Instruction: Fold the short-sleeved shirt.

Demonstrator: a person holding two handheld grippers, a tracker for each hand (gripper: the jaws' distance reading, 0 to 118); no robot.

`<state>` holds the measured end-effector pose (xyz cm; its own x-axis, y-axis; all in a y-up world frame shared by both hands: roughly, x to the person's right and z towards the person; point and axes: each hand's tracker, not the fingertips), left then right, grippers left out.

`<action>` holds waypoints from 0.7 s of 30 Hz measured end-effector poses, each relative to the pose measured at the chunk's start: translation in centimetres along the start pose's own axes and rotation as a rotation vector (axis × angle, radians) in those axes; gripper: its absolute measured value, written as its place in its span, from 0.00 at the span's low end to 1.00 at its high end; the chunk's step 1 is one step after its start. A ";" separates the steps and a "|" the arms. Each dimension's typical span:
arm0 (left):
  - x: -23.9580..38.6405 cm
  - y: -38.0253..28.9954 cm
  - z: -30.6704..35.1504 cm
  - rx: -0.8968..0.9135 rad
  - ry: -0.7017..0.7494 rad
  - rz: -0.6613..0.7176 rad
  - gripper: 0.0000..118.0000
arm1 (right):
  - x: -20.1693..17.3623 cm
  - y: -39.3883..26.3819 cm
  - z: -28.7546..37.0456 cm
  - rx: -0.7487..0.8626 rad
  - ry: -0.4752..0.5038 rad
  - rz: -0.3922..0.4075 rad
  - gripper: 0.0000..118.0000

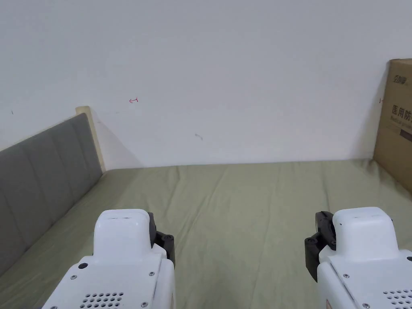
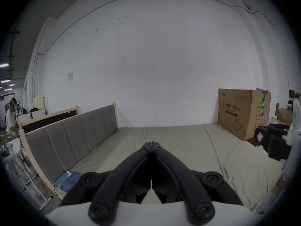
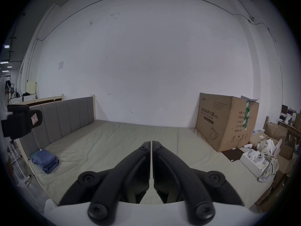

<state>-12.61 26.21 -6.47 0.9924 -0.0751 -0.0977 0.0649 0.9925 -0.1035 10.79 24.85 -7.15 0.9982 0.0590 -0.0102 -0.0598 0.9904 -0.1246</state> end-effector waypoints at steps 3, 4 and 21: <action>0.0 0.4 0.0 0.007 -0.004 0.008 0.00 | -0.3 0.6 0.4 0.012 0.007 -0.004 0.02; -0.1 0.4 0.0 0.022 -0.004 0.013 0.00 | -0.5 0.8 0.5 0.016 0.001 0.003 0.02; -0.4 0.1 -0.7 0.001 -0.012 0.009 0.11 | -0.6 0.7 0.1 -0.003 -0.028 0.012 0.23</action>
<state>-13.06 26.25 -7.10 0.9942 -0.0646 -0.0863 0.0557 0.9933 -0.1016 10.19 25.51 -7.14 0.9971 0.0742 0.0165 -0.0715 0.9892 -0.1276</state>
